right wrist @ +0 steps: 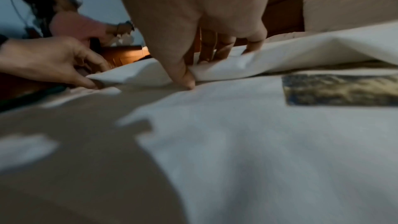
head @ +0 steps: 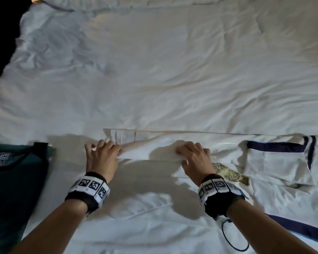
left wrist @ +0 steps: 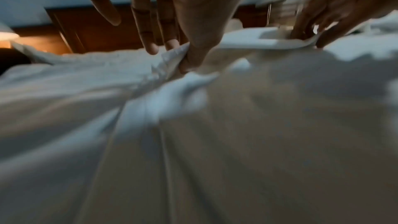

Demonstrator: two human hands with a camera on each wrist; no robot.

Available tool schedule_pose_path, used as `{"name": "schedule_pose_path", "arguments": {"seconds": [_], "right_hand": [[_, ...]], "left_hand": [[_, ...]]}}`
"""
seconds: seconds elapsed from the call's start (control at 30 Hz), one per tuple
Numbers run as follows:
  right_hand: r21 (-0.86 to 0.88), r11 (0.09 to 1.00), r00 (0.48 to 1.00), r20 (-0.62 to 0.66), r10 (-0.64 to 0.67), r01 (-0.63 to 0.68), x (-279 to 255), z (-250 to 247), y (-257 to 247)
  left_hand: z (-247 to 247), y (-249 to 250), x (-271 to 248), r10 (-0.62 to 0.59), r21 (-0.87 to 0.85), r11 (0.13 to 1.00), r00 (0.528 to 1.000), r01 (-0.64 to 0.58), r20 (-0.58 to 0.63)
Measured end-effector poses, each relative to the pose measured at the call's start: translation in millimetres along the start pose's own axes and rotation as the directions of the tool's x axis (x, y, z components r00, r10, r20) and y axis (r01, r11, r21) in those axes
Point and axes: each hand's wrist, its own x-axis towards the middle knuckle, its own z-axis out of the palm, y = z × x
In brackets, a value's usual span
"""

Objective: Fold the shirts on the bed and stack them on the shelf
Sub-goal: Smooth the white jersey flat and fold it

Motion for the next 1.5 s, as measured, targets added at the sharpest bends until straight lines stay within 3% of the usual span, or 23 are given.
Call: {"name": "schedule_pose_path", "arguments": {"seconds": [0.1, 0.3, 0.47, 0.67, 0.8, 0.9, 0.97, 1.07, 1.13, 1.2, 1.27, 1.33, 1.37, 1.43, 1.47, 1.5], "right_hand": [[-0.049, 0.999, 1.000, -0.015, 0.018, -0.018, 0.3, 4.5, 7.0], [-0.008, 0.992, 0.985, -0.119, 0.127, -0.129, -11.5, 1.6, 25.2], [0.045, 0.997, 0.995, -0.068, 0.072, -0.069, -20.6, -7.2, 31.1], [0.155, 0.988, 0.957, -0.286, 0.056, -0.012, -34.1, -18.8, 44.2], [0.066, 0.996, 0.981, -0.179, 0.071, -0.060, -43.7, -12.5, 41.6], [0.013, 0.997, 0.987, -0.144, 0.078, -0.077, -45.0, -14.4, 22.1], [-0.011, 0.998, 0.997, -0.042, 0.068, -0.069, -46.7, -8.1, 9.1], [-0.073, 0.992, 0.970, 0.214, 0.118, -0.105, -51.1, 15.3, 1.6], [-0.159, 0.982, 0.951, 0.277, 0.140, -0.098, -52.0, 27.1, 1.7], [-0.156, 0.982, 0.946, 0.288, 0.150, -0.108, -50.9, 29.3, 4.2], [-0.143, 0.985, 0.947, 0.294, 0.131, -0.092, -50.2, 27.8, 6.8], [-0.138, 0.988, 0.946, 0.304, 0.115, -0.076, -50.2, 27.4, 8.7], [-0.130, 0.988, 0.945, 0.307, 0.115, -0.078, -50.1, 27.8, 8.4], [-0.116, 0.990, 0.950, 0.292, 0.112, -0.080, -49.7, 30.7, 7.3], [-0.101, 0.992, 0.954, 0.281, 0.103, -0.078, -50.1, 29.4, 5.6], [-0.071, 0.995, 0.960, 0.265, 0.090, -0.073, -50.8, 26.9, 3.5]], "left_hand": [[24.8, -5.1, -8.0, 0.009, -0.041, 0.999, 0.999, -0.011, -0.045], [22.9, -14.3, -8.2, 0.028, -0.114, 0.993, 0.992, -0.042, -0.125], [25.6, -8.2, -17.5, 0.105, -0.153, 0.980, 0.983, -0.128, -0.153], [22.7, -13.1, -23.9, 0.018, -0.214, 0.974, 0.959, -0.081, -0.282], [30.4, -12.3, -37.3, 0.058, -0.217, 0.971, 0.981, -0.098, -0.185], [20.8, -0.9, -38.9, -0.072, -0.185, 0.980, 0.997, 0.073, 0.010], [6.2, 31.7, -37.1, -0.123, -0.210, 0.968, 0.989, 0.137, 0.079], [-1.2, 110.8, -29.3, 0.046, -0.423, 0.906, 0.992, 0.009, 0.121], [11.6, 149.7, -23.1, 0.237, -0.479, 0.868, 0.956, -0.128, 0.175], [32.7, 148.9, -14.0, 0.313, -0.415, 0.885, 0.929, -0.211, 0.195], [50.8, 109.6, -11.5, 0.218, -0.293, 0.943, 0.956, -0.155, 0.196], [67.3, 51.9, -16.9, 0.016, -0.230, 0.972, 0.972, 0.040, 0.235], [69.8, 23.7, -19.5, -0.117, -0.207, 0.963, 0.958, 0.175, 0.262], [60.0, -9.8, -22.9, -0.319, -0.158, 0.908, 0.885, 0.388, 0.340], [53.9, -10.9, -23.5, -0.359, -0.143, 0.891, 0.860, 0.432, 0.364], [46.6, -2.1, -23.9, -0.357, -0.151, 0.890, 0.865, 0.429, 0.354]]}}
